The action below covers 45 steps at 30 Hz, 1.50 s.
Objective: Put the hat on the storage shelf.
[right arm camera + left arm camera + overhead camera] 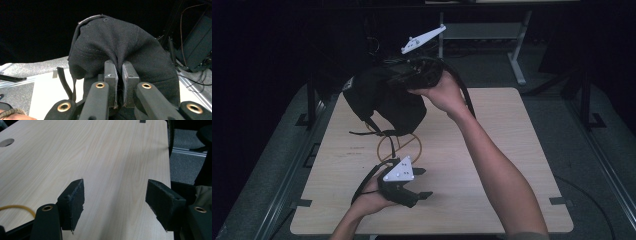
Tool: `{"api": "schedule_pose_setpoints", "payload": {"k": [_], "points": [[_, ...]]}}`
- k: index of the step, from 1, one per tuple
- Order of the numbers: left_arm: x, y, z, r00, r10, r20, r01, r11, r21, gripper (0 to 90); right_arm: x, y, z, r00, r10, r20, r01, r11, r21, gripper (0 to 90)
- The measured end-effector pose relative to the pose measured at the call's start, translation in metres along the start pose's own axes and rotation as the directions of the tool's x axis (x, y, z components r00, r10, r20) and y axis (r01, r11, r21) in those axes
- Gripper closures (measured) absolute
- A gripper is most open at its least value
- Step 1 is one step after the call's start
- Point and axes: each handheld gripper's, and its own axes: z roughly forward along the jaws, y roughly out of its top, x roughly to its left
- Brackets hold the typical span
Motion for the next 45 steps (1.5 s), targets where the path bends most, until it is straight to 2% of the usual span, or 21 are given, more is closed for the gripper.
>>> {"api": "schedule_pose_setpoints", "payload": {"k": [2,5,6,8,12,16,19,21,24,27,28,29,30,33,39,45], "points": [[0.001,0.001,-0.001,1.0,0.008,-0.005,-0.008,1.0,0.005,31.3,0.001,0.002,0.007,1.0,0.0,-0.004,0.0,1.0,0.017,84.4],[0.002,-0.001,-0.001,0.9999,0.0,-0.011,0.0,1.0,0.003,31.3,0.002,0.006,0.016,1.0,-0.001,0.003,0.0,0.999,0.043,84.2],[0.003,-0.002,-0.001,0.9999,0.009,-0.014,-0.008,0.9999,0.012,31.3,0.001,0.006,0.018,0.9999,-0.012,0.007,0.012,0.999,0.05,84.1],[0.003,-0.003,0.0,0.9999,-0.007,-0.012,0.007,1.0,0.006,31.3,0.0,0.007,0.02,1.0,0.006,0.006,-0.006,0.999,0.049,83.9],[0.002,-0.001,0.001,1.0,-0.003,-0.002,0.003,1.0,0.004,31.3,-0.003,0.009,0.026,0.9992,0.04,-0.001,-0.04,0.999,0.033,82.6],[0.002,-0.001,0.001,0.9999,-0.015,0.007,0.015,0.9998,-0.011,31.3,-0.006,0.007,0.04,0.9977,0.057,0.038,-0.057,0.998,0.017,80.4],[0.002,-0.001,0.0,0.9998,-0.018,0.01,0.019,0.9997,-0.015,31.3,-0.007,0.005,0.05,0.9955,0.087,0.038,-0.086,0.996,-0.02,74.8],[0.002,-0.001,0.001,0.9997,-0.022,0.009,0.022,0.9996,-0.017,31.3,-0.007,0.006,0.053,0.9938,0.098,0.052,-0.096,0.994,-0.044,59.9],[0.002,-0.003,0.0,0.9995,-0.03,0.011,0.03,0.9995,-0.014,31.3,-0.006,0.006,0.05,0.9926,0.107,0.056,-0.104,0.993,-0.056,50.4],[0.003,-0.003,-0.001,0.9997,-0.024,-0.002,0.024,0.9996,-0.017,31.3,-0.006,0.002,0.042,0.9922,0.112,0.056,-0.107,0.991,-0.075,47.0],[0.003,-0.003,-0.001,0.9996,-0.027,-0.007,0.027,0.9994,-0.022,31.3,-0.006,-0.001,0.039,0.9918,0.119,0.048,-0.115,0.991,-0.072,45.2],[0.003,-0.003,-0.001,0.9996,-0.026,-0.013,0.025,0.9994,-0.025,31.3,-0.007,-0.004,0.037,0.9933,0.101,0.056,-0.098,0.994,-0.057,43.8],[0.003,-0.004,-0.001,0.9994,-0.031,-0.017,0.031,0.9993,-0.021,31.3,-0.008,-0.007,0.035,0.9936,0.095,0.061,-0.093,0.995,-0.044,43.3],[0.005,-0.005,-0.001,0.9989,-0.039,-0.027,0.038,0.9991,-0.019,31.3,-0.01,-0.018,0.028,0.9905,0.122,0.063,-0.121,0.992,-0.021,41.5],[0.007,-0.007,0.001,0.9978,-0.065,-0.017,0.065,0.9978,-0.016,29.6,-0.018,-0.039,0.011,0.9861,0.156,0.056,-0.155,0.988,-0.027,37.9],[0.009,-0.01,0.004,0.9973,-0.066,-0.033,0.066,0.9978,0.003,28.9,-0.023,-0.053,0.002,0.9818,0.183,0.05,-0.183,0.983,-0.021,34.9]]}}
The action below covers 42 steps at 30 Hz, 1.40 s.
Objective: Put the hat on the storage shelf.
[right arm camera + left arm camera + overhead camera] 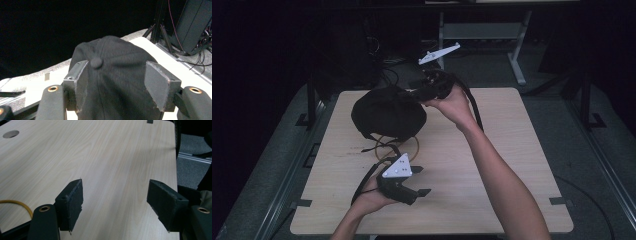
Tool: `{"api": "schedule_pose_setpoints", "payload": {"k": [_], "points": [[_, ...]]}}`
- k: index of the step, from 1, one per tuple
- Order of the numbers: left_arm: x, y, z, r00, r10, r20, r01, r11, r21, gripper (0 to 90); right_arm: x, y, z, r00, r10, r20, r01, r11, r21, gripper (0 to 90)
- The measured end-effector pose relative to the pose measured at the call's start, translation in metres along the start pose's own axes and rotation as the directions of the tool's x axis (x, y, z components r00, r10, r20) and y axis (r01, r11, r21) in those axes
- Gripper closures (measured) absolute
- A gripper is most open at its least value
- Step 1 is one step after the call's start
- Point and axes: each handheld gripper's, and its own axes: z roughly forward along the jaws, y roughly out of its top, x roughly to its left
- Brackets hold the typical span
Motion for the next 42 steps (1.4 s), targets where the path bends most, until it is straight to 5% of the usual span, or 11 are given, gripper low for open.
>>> {"api": "schedule_pose_setpoints", "payload": {"k": [20,42], "points": [[0.004,-0.005,0.004,0.9985,-0.032,-0.045,0.033,0.9995,0.005,21.9,-0.014,-0.031,-0.034,0.9997,0.025,0.006,-0.025,0.999,0.021,28.3],[0.002,-0.005,0.01,0.9988,-0.03,-0.04,0.031,0.9993,0.018,21.2,-0.026,-0.074,-0.085,0.9946,0.075,0.072,-0.077,0.997,0.022,20.0]]}}
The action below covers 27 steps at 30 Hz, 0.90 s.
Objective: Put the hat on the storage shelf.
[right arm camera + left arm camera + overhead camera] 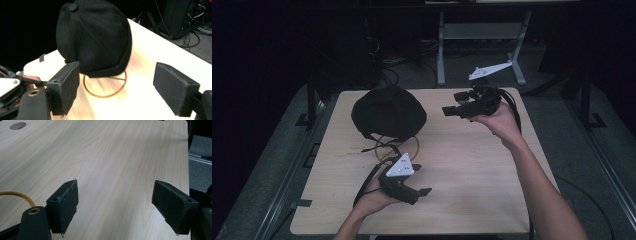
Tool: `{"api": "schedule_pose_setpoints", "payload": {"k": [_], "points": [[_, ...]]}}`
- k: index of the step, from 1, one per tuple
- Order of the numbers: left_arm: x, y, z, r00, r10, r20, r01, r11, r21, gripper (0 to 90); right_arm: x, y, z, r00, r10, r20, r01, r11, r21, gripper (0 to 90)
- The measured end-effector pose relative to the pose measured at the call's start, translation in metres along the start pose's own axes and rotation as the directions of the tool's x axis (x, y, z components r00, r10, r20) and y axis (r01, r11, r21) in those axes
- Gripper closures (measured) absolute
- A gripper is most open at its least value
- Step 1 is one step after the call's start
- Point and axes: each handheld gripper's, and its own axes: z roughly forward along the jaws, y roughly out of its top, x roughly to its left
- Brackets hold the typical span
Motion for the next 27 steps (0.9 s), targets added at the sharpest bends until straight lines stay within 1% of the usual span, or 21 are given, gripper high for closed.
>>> {"api": "schedule_pose_setpoints", "payload": {"k": [3,5,8,12,14,16,19,21,22,24,27], "points": [[0.001,0.0,0.0,1.0,-0.004,0.007,0.004,0.9999,0.011,21.1,-0.003,-0.008,-0.007,0.9999,0.011,0.007,-0.011,1.0,-0.004,19.6],[0.0,0.0,0.001,1.0,-0.006,0.006,0.006,1.0,0.008,21.2,-0.005,-0.014,-0.01,0.9998,0.017,0.011,-0.017,1.0,0.003,19.5],[0.001,-0.001,0.001,1.0,0.001,0.001,-0.002,0.9998,0.02,21.2,-0.006,-0.022,-0.014,0.9996,0.023,0.017,-0.023,1.0,0.006,19.2],[0.002,-0.001,-0.001,0.9998,-0.016,0.007,0.016,0.9998,0.009,21.2,-0.009,-0.033,-0.022,0.9993,0.035,0.016,-0.035,0.999,-0.003,18.8],[0.002,-0.001,-0.001,0.9997,-0.021,0.011,0.021,0.9998,0.005,21.2,-0.011,-0.039,-0.025,0.9989,0.042,0.023,-0.042,0.999,0.001,18.7],[0.001,0.0,0.001,0.9998,-0.018,0.006,0.018,0.9998,0.013,21.2,-0.013,-0.045,-0.027,0.9984,0.048,0.032,-0.048,0.999,0.0,18.7],[0.0,0.001,0.001,0.9999,-0.013,0.009,0.013,0.9998,0.014,21.2,-0.015,-0.054,-0.032,0.9978,0.052,0.041,-0.053,0.999,0.008,18.6],[0.0,0.0,0.002,0.999,-0.039,0.019,0.039,0.9992,0.007,21.2,-0.016,-0.062,-0.035,0.9973,0.056,0.047,-0.057,0.998,0.006,18.6],[0.001,0.0,0.002,0.9989,-0.043,0.021,0.043,0.999,0.008,21.2,-0.016,-0.065,-0.036,0.9968,0.065,0.047,-0.065,0.998,0.007,18.6],[0.0,0.0,0.003,0.999,-0.042,0.017,0.041,0.9991,0.013,21.1,-0.018,-0.071,-0.038,0.9965,0.067,0.052,-0.067,0.998,0.014,18.6],[-0.001,0.0,0.003,0.9992,-0.037,0.015,0.037,0.9992,0.014,21.1,-0.021,-0.081,-0.043,0.995,0.082,0.057,-0.083,0.996,0.013,18.5]]}}
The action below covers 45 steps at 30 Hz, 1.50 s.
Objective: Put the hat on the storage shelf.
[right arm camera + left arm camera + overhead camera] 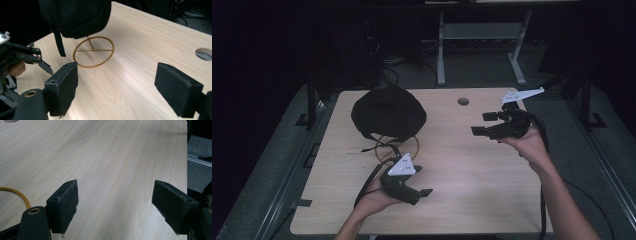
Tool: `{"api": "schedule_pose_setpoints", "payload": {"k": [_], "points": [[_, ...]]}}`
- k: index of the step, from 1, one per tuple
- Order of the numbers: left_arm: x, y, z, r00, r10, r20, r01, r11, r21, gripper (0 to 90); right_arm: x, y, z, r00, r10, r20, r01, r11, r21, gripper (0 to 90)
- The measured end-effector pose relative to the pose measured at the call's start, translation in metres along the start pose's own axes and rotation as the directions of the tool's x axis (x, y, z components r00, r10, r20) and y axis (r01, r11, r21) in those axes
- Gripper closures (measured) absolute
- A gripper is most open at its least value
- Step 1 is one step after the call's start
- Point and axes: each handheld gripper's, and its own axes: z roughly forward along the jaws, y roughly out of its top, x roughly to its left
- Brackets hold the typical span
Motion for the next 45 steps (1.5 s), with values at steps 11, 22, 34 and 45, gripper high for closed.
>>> {"api": "schedule_pose_setpoints", "payload": {"k": [11,22,34,45], "points": [[0.0,0.001,0.002,1.0,0.003,0.001,-0.003,1.0,-0.005,20.7,-0.011,-0.03,-0.014,0.999,0.04,0.02,-0.04,0.999,-0.008,18.4],[0.001,0.0,0.002,1.0,0.007,0.0,-0.007,1.0,0.0,20.8,-0.017,-0.055,-0.018,0.997,0.074,0.024,-0.074,0.997,-0.001,18.3],[0.001,-0.001,0.002,0.9999,-0.01,0.005,0.01,0.9999,-0.004,20.8,-0.02,-0.08,-0.025,0.994,0.102,0.04,-0.102,0.995,0.009,18.3],[0.003,-0.003,0.003,0.9999,-0.011,0.0,0.011,0.9999,0.009,20.9,-0.022,-0.113,-0.033,0.9884,0.145,0.046,-0.146,0.989,0.018,18.3]]}}
